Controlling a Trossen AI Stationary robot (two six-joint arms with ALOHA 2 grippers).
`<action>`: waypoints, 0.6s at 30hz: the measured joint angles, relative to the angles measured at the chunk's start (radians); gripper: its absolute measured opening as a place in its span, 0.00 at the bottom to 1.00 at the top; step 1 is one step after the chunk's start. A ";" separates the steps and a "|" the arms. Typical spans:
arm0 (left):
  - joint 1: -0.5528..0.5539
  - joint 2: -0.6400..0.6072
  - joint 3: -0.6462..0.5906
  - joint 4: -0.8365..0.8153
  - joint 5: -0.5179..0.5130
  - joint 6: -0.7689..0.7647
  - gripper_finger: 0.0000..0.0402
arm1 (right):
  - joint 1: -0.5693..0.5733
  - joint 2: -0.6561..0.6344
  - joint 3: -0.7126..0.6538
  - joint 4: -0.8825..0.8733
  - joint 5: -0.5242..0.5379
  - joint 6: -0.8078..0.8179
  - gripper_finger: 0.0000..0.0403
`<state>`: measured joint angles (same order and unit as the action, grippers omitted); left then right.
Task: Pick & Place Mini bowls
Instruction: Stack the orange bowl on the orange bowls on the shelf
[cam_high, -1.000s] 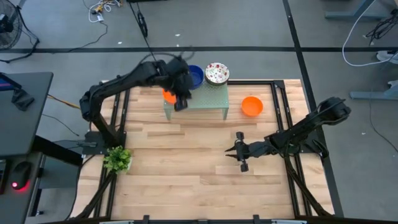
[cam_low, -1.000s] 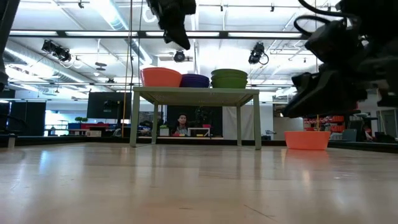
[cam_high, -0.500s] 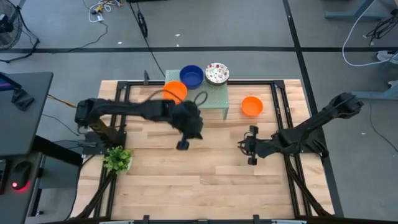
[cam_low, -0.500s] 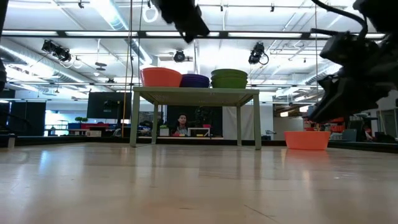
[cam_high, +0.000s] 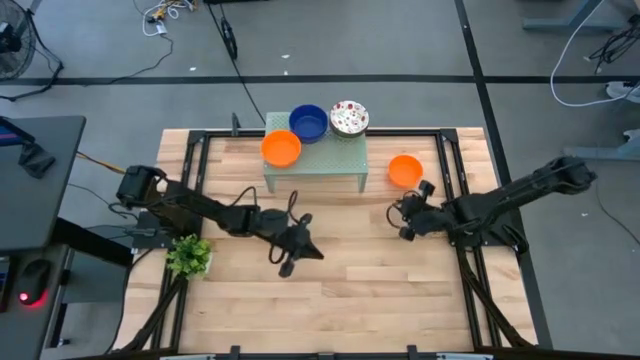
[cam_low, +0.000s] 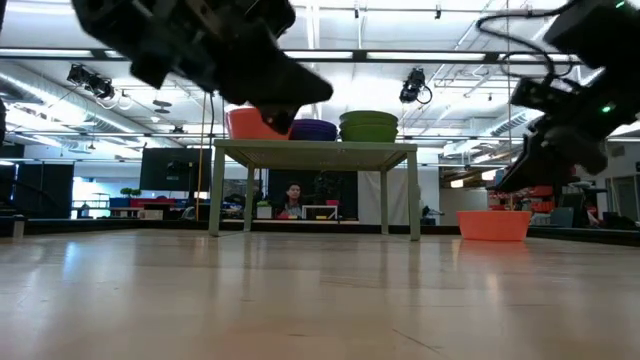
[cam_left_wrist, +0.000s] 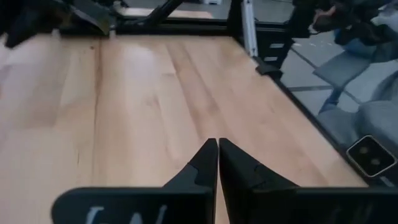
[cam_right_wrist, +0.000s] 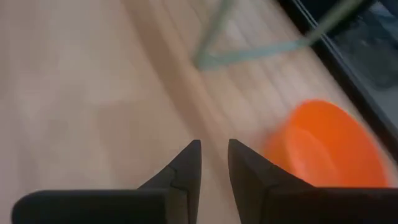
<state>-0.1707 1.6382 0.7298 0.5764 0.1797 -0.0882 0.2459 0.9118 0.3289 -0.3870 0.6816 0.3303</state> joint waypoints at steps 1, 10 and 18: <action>-0.007 0.000 -0.011 0.007 -0.025 -0.005 0.05 | -0.034 -0.007 0.000 -0.017 -0.003 -0.022 0.20; -0.030 0.000 -0.046 0.003 -0.205 -0.005 0.05 | -0.389 -0.015 0.036 0.022 -0.274 -0.129 0.30; -0.030 0.000 -0.046 -0.014 -0.206 -0.009 0.05 | -0.565 0.034 0.036 0.090 -0.331 -0.237 0.51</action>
<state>-0.2008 1.6382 0.6842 0.5629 -0.0259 -0.0974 -0.3190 0.9455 0.3649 -0.2972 0.3511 0.0932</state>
